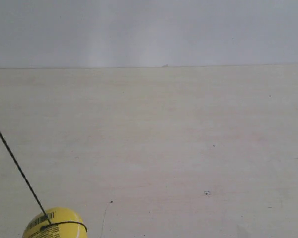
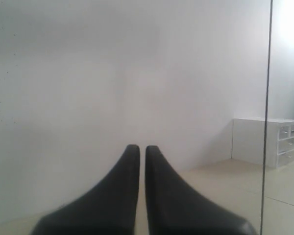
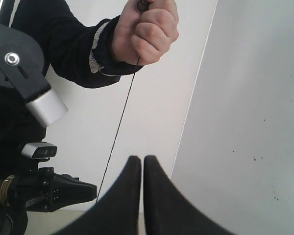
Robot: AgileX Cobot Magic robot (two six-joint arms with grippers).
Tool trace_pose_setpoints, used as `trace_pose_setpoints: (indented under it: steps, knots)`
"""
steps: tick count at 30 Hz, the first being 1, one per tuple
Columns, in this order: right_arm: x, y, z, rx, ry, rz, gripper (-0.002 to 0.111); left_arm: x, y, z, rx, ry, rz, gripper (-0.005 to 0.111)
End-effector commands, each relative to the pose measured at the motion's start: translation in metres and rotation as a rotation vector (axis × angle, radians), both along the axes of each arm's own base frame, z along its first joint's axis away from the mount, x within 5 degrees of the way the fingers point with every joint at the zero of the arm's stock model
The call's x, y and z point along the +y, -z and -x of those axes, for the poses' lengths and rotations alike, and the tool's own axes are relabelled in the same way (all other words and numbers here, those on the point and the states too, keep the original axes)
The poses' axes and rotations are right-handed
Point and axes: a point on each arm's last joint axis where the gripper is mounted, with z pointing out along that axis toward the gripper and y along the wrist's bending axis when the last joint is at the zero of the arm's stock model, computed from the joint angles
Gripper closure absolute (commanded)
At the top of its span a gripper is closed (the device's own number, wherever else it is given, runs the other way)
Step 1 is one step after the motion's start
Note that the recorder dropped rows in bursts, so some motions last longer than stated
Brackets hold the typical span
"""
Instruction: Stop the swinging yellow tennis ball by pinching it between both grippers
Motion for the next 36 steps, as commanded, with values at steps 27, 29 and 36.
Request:
trace_pose_setpoints:
  steps: [27, 29, 36]
  knots:
    - [-0.001, 0.000, 0.001, 0.001, 0.000, -0.008, 0.108, 0.041, 0.018, -0.022, 0.193, -0.592, -0.098, 0.102]
    - [-0.001, 0.000, 0.001, 0.001, 0.000, -0.008, 0.108, 0.042, 0.023, -0.022, 0.229, -0.617, -0.136, 0.102]
    - [-0.001, 0.000, 0.001, 0.001, -0.004, -0.009, 0.108, 0.044, 0.040, -0.025, 0.308, -0.662, -0.177, 0.102]
